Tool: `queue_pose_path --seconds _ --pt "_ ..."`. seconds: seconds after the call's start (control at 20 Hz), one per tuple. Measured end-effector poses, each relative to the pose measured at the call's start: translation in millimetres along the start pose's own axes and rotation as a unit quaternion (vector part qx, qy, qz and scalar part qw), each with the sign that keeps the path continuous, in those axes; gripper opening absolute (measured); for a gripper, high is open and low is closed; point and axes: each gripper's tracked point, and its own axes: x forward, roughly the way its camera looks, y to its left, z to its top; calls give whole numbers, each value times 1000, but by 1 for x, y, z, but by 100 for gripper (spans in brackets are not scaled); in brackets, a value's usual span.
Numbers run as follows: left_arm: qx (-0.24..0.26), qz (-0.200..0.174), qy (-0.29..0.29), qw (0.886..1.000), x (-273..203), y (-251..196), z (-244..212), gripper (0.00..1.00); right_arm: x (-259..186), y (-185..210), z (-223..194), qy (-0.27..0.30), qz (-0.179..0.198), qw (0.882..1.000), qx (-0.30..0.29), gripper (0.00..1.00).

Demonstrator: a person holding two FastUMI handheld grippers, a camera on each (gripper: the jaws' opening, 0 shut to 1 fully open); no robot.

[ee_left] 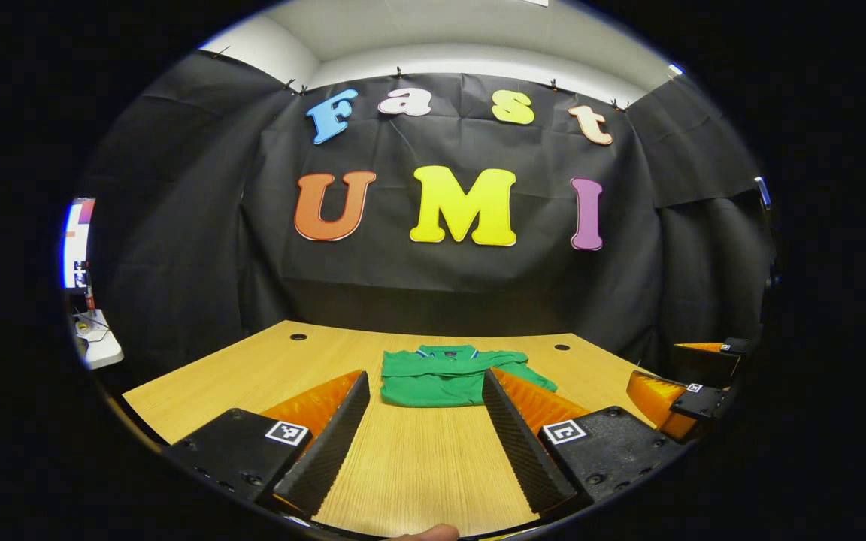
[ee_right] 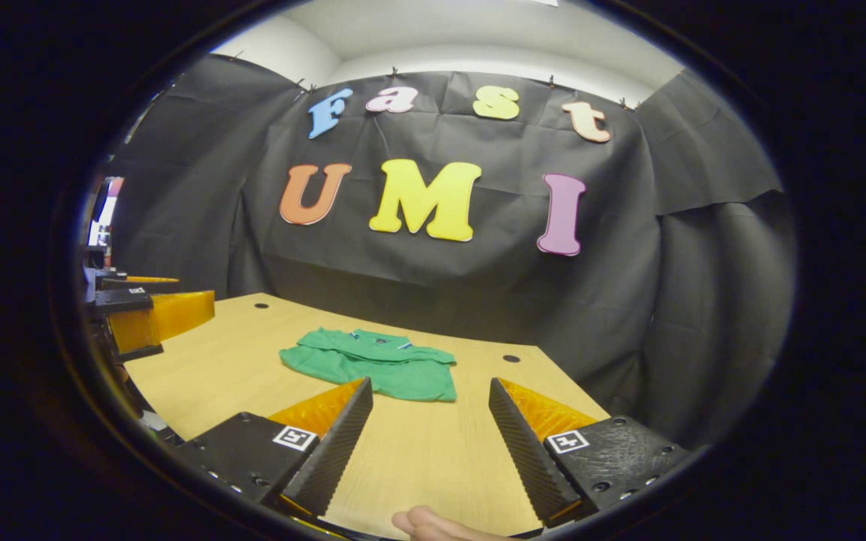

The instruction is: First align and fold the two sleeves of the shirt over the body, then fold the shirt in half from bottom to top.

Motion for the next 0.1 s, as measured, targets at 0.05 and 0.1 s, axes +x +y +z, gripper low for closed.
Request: queue_pose_path --seconds 0.05,0.1 --pt "0 1 -2 1000 0 0 1 97 1 1 -1 0 1 1000 -1 93" --pt "-1 1 -4 1000 0 -1 2 97 1 2 -2 1 2 1000 -3 95"
